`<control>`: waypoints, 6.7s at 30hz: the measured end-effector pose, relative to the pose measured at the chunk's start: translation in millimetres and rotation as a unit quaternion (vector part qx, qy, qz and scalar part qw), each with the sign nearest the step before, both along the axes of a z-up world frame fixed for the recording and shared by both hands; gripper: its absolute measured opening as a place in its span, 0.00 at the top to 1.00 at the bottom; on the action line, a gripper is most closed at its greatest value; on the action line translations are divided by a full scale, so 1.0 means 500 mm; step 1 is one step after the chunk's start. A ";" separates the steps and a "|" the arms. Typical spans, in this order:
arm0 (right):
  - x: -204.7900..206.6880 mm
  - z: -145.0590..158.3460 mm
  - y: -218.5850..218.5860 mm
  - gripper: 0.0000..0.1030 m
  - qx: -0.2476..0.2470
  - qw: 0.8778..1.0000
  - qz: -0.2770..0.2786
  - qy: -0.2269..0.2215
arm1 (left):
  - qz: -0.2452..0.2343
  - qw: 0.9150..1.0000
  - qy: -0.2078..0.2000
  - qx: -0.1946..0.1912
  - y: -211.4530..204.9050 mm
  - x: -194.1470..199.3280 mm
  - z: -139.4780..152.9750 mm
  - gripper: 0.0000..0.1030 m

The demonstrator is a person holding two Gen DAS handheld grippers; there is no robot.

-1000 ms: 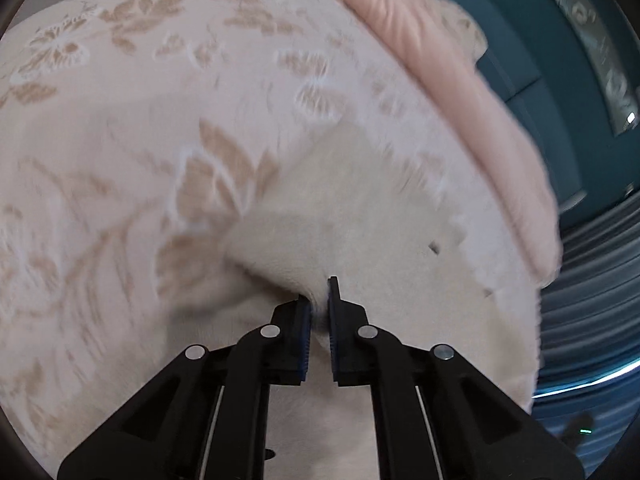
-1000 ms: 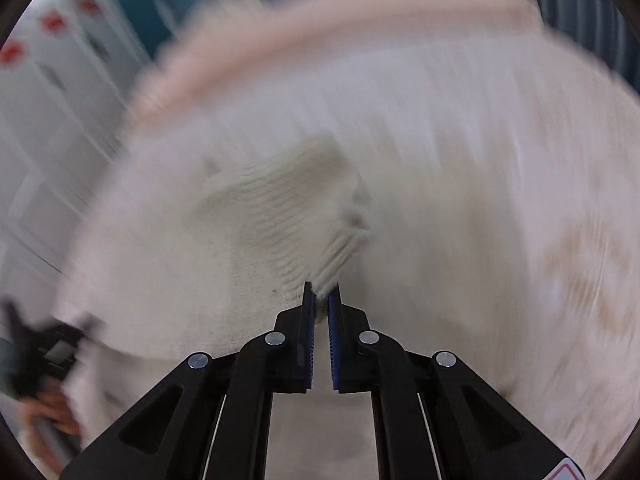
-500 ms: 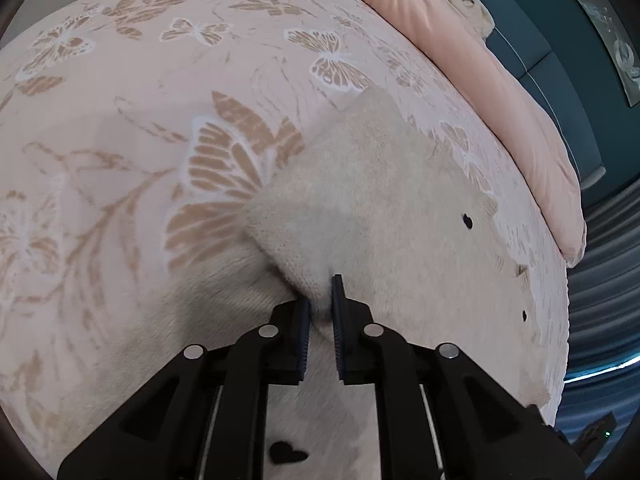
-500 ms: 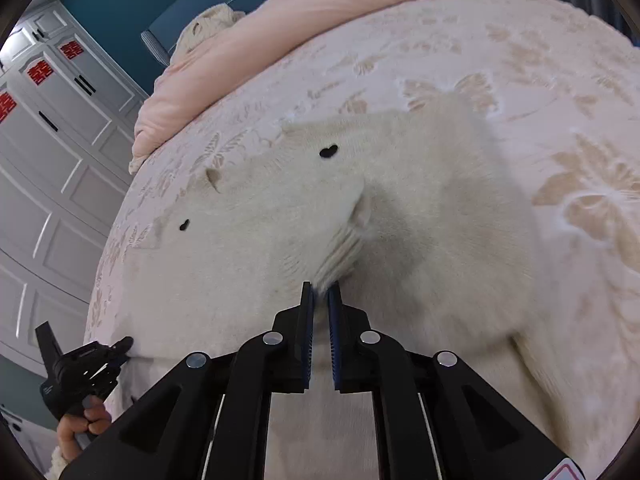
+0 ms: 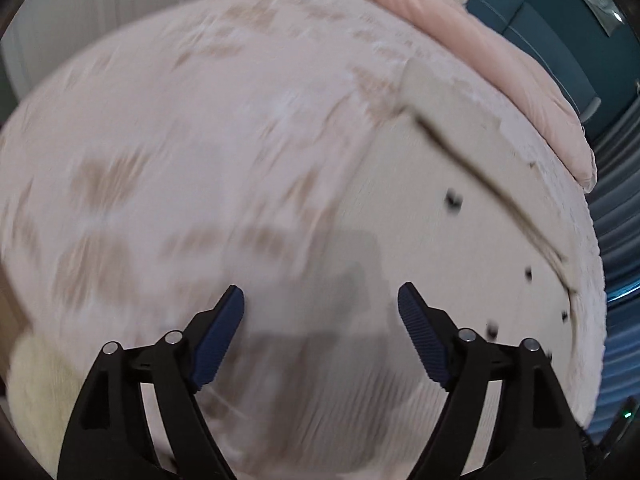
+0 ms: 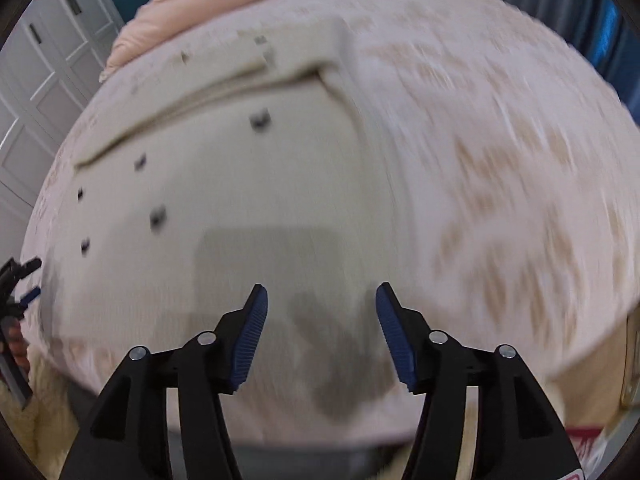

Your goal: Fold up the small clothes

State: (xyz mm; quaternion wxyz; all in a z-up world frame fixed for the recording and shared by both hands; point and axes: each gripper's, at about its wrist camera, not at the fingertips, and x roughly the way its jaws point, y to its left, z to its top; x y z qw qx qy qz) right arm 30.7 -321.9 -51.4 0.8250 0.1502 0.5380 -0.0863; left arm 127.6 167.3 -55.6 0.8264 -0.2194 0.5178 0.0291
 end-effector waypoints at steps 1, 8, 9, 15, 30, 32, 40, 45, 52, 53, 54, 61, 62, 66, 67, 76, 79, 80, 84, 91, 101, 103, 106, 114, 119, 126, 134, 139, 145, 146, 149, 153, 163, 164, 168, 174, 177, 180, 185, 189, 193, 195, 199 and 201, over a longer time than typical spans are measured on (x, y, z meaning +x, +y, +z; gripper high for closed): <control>-0.020 -0.009 -0.001 0.43 0.015 1.000 -0.009 0.006 | 0.006 1.000 0.007 -0.013 0.004 -0.025 -0.011 0.23; -0.065 -0.062 0.016 0.30 0.082 0.995 -0.051 0.011 | -0.007 1.000 -0.016 0.001 -0.047 -0.075 -0.022 0.06; -0.063 -0.063 0.018 0.28 0.081 0.995 -0.053 0.009 | -0.005 1.000 -0.016 0.006 -0.052 -0.073 -0.024 0.06; -0.035 -0.056 0.023 0.24 0.113 0.991 -0.076 -0.015 | -0.019 1.000 -0.010 -0.020 -0.067 -0.055 -0.016 0.17; -0.015 0.003 0.019 0.88 0.149 0.984 -0.055 -0.076 | -0.055 0.998 -0.004 -0.011 -0.092 -0.047 0.037 0.91; -0.020 -0.007 0.017 0.87 0.154 0.983 -0.063 -0.072 | -0.049 0.999 0.003 -0.006 -0.093 -0.049 0.033 0.90; -0.030 -0.043 0.005 0.83 0.180 0.978 -0.083 -0.058 | -0.021 0.999 0.037 0.000 -0.083 -0.044 -0.004 0.58; -0.021 -0.060 0.006 0.78 0.181 0.979 -0.090 -0.042 | -0.002 0.999 0.029 -0.027 -0.080 -0.032 -0.021 0.31; -0.015 -0.025 0.012 0.87 0.188 0.976 -0.073 -0.079 | -0.018 0.996 0.055 -0.072 -0.090 -0.016 -0.002 0.88; -0.016 -0.012 0.013 0.88 0.185 0.977 -0.066 -0.087 | -0.013 0.996 0.054 -0.076 -0.085 -0.020 0.004 0.89; -0.019 0.001 0.012 0.88 0.184 0.976 -0.061 -0.096 | -0.012 0.996 0.051 -0.079 -0.081 -0.025 0.013 0.90; -0.051 0.078 0.005 0.90 0.172 0.977 -0.019 -0.123 | -0.044 0.996 0.014 -0.072 -0.074 -0.068 0.099 0.92; -0.058 0.085 0.004 0.90 0.168 0.978 -0.010 -0.120 | -0.049 0.996 0.011 -0.071 -0.072 -0.076 0.106 0.92; -0.090 0.093 0.003 0.90 0.145 0.985 0.027 -0.094 | -0.064 0.996 0.016 -0.066 -0.054 -0.110 0.113 0.93; -0.100 0.090 0.005 0.90 0.138 0.986 0.037 -0.085 | -0.069 0.995 0.022 -0.064 -0.048 -0.127 0.109 0.93; -0.263 0.049 0.047 0.91 0.131 0.984 0.117 0.038 | -0.122 0.988 0.092 -0.034 -0.027 -0.296 0.085 0.93; -0.326 0.069 0.052 0.91 0.148 0.978 0.130 0.062 | -0.136 0.984 0.110 -0.031 -0.008 -0.365 0.114 0.93; -0.343 0.077 0.052 0.91 0.153 0.977 0.131 0.068 | -0.137 0.983 0.115 -0.033 -0.001 -0.382 0.122 0.93; -0.376 0.104 0.047 0.91 0.182 0.973 0.124 0.075 | -0.128 0.984 0.118 -0.040 0.021 -0.411 0.162 0.93; -0.196 0.218 -0.018 0.91 0.194 0.974 0.086 -0.083 | -0.140 0.989 -0.009 -0.043 -0.036 -0.213 0.255 0.93; 0.106 0.093 -0.075 0.69 0.128 0.981 -0.063 -0.134 | -0.076 0.995 -0.063 0.013 -0.126 0.083 0.129 0.61; 0.086 0.106 -0.087 0.51 0.110 0.979 -0.076 -0.153 | -0.061 0.996 -0.068 0.018 -0.100 0.082 0.127 0.51; 0.053 0.118 -0.105 0.36 0.095 0.976 -0.088 -0.176 | -0.075 0.993 -0.088 -0.012 -0.068 0.058 0.136 0.19; 0.143 0.021 -0.066 0.36 0.029 0.996 -0.010 -0.080 | -0.184 0.983 -0.015 -0.004 -0.158 0.124 0.027 0.18; 0.143 0.022 -0.028 0.92 0.019 0.997 0.021 -0.067 | -0.202 0.978 -0.020 0.054 -0.170 0.122 0.026 0.84; 0.125 0.203 -0.066 0.93 0.068 0.977 0.004 -0.201 | -0.140 0.986 -0.086 -0.015 -0.104 0.160 0.176 0.90; 0.272 0.034 -0.192 0.93 0.096 0.984 -0.083 -0.122 | -0.111 0.992 -0.053 0.025 -0.150 0.334 0.118 0.90; 0.287 -0.060 -0.208 0.91 0.136 0.981 -0.111 -0.087 | -0.104 0.991 -0.005 0.084 -0.183 0.356 -0.021 0.83; 0.237 0.074 -0.139 0.80 0.026 0.989 -0.068 -0.125 | -0.108 0.980 -0.061 0.153 -0.178 0.263 0.088 0.53; 0.237 0.083 -0.115 0.80 0.037 0.990 -0.043 -0.131 | -0.107 0.981 -0.070 0.147 -0.176 0.247 0.103 0.53; 0.264 0.080 0.024 0.86 0.099 0.986 0.047 -0.125 | -0.103 0.988 -0.076 0.091 -0.191 0.198 0.123 0.53; 0.310 0.015 0.230 0.88 0.143 0.974 0.154 -0.084 | -0.136 0.988 -0.027 0.070 -0.258 0.152 0.062 0.53; 0.237 0.015 0.094 0.99 0.082 0.991 0.075 -0.075 | -0.149 0.982 -0.015 0.113 -0.233 0.130 0.000 0.53; 0.215 -0.011 0.053 1.00 0.067 0.995 0.059 -0.049 | -0.146 0.983 -0.016 0.108 -0.232 0.126 -0.002 0.52; 0.116 -0.008 -0.052 0.96 0.094 0.994 -0.019 -0.047 | -0.138 0.983 -0.017 0.123 -0.244 0.126 -0.005 0.52; 0.024 -0.031 -0.079 1.00 0.042 0.999 -0.023 -0.023 | -0.131 0.985 -0.021 0.109 -0.240 0.085 0.028 0.54; 0.005 -0.014 -0.090 1.00 0.066 0.996 -0.049 -0.041 | -0.116 0.989 -0.025 0.091 -0.210 0.040 0.049 0.54; 0.001 0.043 -0.057 0.93 0.051 0.996 -0.041 -0.067 | -0.093 0.993 -0.024 0.068 -0.163 -0.005 0.068 0.53; 0.042 0.102 0.083 0.93 0.058 0.993 0.057 -0.091 | -0.017 1.000 0.013 0.004 -0.066 -0.050 0.032 0.50; 0.108 0.106 0.233 0.93 0.073 0.984 0.139 -0.086 | 0.034 0.996 0.043 -0.073 -0.017 -0.063 -0.005 0.51; 0.180 0.081 0.348 0.93 0.066 0.978 0.182 -0.073 | 0.026 0.997 0.024 -0.063 -0.013 -0.070 0.016 0.50; 0.203 0.022 0.394 0.93 0.055 0.979 0.195 -0.026 | 0.023 0.998 0.016 -0.061 -0.006 -0.073 0.023 0.50; 0.202 -0.016 0.423 0.92 0.040 0.976 0.212 0.011 | 0.029 0.996 0.012 -0.082 0.012 -0.076 0.030 0.50; 0.204 0.022 0.410 0.95 0.057 0.977 0.208 -0.002 | 0.033 0.995 0.011 -0.090 0.022 -0.076 0.030 0.47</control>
